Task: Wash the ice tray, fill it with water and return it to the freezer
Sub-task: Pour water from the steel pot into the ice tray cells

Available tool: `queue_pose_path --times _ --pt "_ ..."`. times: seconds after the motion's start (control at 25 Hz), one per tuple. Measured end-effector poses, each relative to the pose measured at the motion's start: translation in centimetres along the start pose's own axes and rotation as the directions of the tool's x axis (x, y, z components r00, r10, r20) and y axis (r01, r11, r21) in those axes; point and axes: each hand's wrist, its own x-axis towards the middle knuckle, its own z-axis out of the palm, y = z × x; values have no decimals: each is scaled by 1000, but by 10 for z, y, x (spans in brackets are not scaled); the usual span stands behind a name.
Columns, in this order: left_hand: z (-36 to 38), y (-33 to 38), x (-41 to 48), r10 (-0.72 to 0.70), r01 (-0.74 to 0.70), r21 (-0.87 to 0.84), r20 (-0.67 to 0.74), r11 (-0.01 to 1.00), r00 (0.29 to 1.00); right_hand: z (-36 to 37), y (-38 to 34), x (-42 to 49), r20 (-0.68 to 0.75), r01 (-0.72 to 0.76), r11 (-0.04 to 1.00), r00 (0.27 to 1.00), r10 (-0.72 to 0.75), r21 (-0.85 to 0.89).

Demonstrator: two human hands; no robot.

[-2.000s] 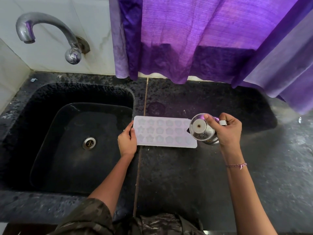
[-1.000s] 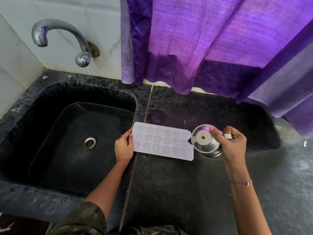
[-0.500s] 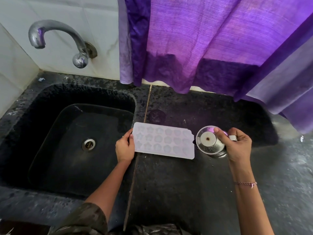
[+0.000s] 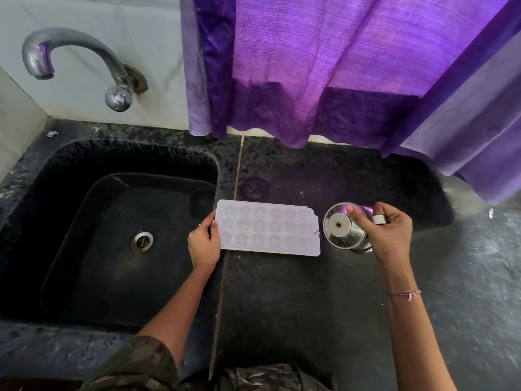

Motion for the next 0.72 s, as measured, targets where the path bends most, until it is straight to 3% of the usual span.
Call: queue_pose_path --times 0.48,0.72 --pt "-1 5 -2 2 -2 -8 -4 1000 1000 -5 4 1 -29 8 998 1000 -10 -70" --pt "-2 8 -2 2 -2 -10 -14 1000 1000 -6 3 6 -80 -60 983 994 74 173"
